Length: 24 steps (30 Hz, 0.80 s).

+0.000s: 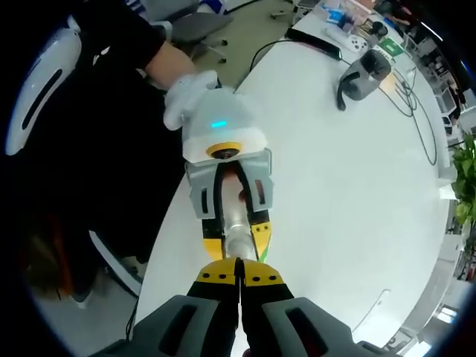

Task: Clamp pump bottle remove cover press pump head put on cover

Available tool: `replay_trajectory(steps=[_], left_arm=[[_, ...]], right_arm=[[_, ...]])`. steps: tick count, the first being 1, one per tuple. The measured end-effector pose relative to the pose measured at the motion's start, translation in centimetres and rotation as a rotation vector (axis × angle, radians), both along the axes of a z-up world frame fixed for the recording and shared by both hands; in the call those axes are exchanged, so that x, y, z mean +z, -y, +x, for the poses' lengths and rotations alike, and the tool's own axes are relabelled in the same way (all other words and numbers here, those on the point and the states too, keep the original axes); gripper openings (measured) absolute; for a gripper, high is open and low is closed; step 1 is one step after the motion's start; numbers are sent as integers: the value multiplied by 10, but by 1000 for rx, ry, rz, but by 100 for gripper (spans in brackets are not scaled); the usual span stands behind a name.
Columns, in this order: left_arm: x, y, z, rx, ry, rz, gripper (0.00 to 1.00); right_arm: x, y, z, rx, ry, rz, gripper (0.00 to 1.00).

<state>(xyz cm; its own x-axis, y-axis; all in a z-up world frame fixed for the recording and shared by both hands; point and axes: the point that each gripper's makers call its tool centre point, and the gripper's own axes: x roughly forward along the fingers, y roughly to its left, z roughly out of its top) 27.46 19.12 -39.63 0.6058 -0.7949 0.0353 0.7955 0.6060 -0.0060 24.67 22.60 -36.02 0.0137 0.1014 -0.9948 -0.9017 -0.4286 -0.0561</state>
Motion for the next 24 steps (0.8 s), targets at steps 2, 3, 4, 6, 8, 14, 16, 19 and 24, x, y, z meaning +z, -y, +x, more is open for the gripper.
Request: replay_trajectory(steps=[2, 3, 4, 6, 8, 14, 16, 19, 24], left_arm=[[0, 0, 0, -1, 0, -1, 16], [0, 0, 0, -1, 0, -1, 16], [0, 0, 0, -1, 0, -1, 16], [0, 0, 0, -2, 1, 0, 16], [0, 0, 0, -2, 1, 0, 16], [0, 0, 0, -1, 0, 1, 16], [0, 0, 0, -1, 0, 1, 16], [-1, -1, 0, -1, 1, 1, 16], [0, 0, 0, -2, 2, 2, 16]], right_arm=[[0, 0, 0, 1, 1, -1, 0], [0, 0, 0, 0, 0, -1, 0], [0, 0, 0, -1, 0, -1, 0], [0, 0, 0, 0, 1, -1, 0], [0, 0, 0, -1, 1, -1, 0], [0, 0, 0, 0, 1, -2, 0], [0, 0, 0, -2, 1, -3, 0], [0, 0, 0, -1, 1, -4, 0], [-1, 0, 0, -2, 0, -9, 0]])
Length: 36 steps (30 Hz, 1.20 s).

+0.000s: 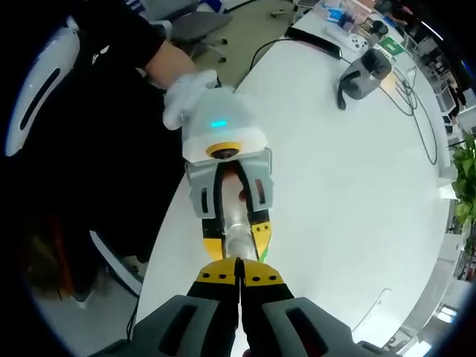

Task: Clamp pump bottle remove cover press pump head put on cover

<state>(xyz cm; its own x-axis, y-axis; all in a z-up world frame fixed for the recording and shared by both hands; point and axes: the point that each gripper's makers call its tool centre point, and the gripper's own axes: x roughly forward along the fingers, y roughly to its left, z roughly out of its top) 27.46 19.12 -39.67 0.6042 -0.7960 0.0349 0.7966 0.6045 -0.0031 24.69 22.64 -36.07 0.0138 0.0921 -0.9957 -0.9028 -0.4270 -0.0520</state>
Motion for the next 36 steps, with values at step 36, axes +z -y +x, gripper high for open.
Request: replay_trajectory(steps=[36], left_arm=[[0, 0, 0, 2, 1, 1, 16]], right_arm=[[0, 0, 2, 15, 32, -17, 0]])
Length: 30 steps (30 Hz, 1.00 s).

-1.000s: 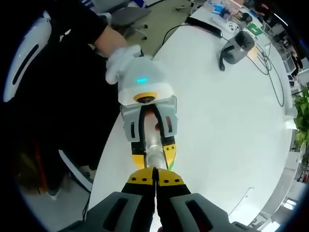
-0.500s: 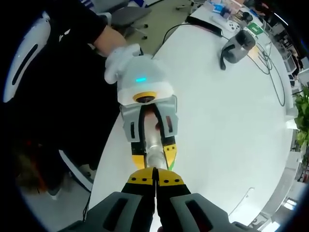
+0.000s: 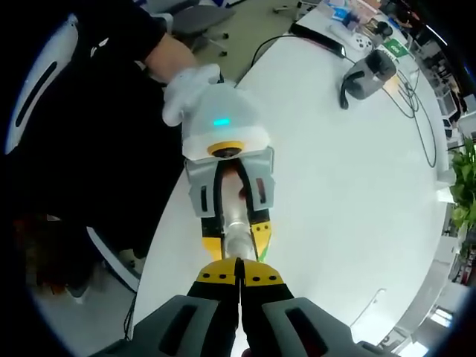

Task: Clamp pump bottle remove cover press pump head put on cover

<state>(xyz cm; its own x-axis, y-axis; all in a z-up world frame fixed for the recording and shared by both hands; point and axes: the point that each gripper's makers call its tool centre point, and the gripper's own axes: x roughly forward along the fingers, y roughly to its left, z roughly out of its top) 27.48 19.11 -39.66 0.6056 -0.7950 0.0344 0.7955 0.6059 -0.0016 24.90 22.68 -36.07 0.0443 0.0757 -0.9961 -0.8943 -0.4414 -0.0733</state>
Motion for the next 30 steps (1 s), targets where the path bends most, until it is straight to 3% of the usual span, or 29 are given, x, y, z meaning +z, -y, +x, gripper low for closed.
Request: replay_trajectory(steps=[11, 30], left_arm=[[0, -1, 1, 0, 0, -1, 16], [0, -1, 0, -1, 0, -1, 16]], right_arm=[[0, 1, -1, -36, -35, 26, 0], [0, 1, -2, -27, -28, 23, 0]])
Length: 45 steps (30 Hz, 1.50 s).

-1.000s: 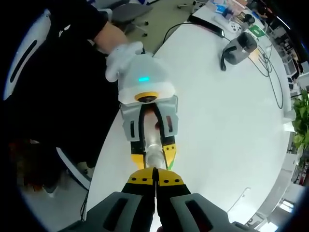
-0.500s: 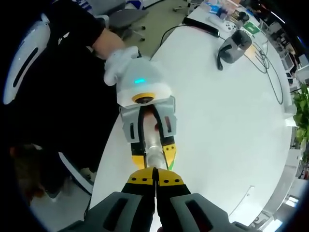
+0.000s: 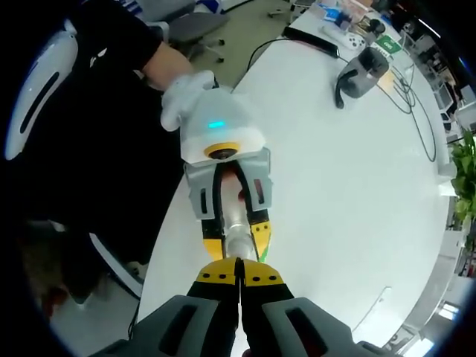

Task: Clamp pump bottle remove cover press pump head put on cover

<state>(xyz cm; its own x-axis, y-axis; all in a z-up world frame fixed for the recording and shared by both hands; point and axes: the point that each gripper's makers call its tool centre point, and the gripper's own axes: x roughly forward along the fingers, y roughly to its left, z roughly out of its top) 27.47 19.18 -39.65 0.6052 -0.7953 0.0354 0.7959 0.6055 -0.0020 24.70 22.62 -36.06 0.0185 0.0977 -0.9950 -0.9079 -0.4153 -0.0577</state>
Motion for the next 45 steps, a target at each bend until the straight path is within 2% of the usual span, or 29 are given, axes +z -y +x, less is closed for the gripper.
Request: replay_trajectory(steps=[36, 45], left_arm=[[0, 0, 0, 1, -1, 0, 16], [0, 0, 0, 0, -1, 0, 16]], right_arm=[[0, -1, 0, 11, -4, -14, 0], [-8, -1, 0, 38, -5, -55, 0]])
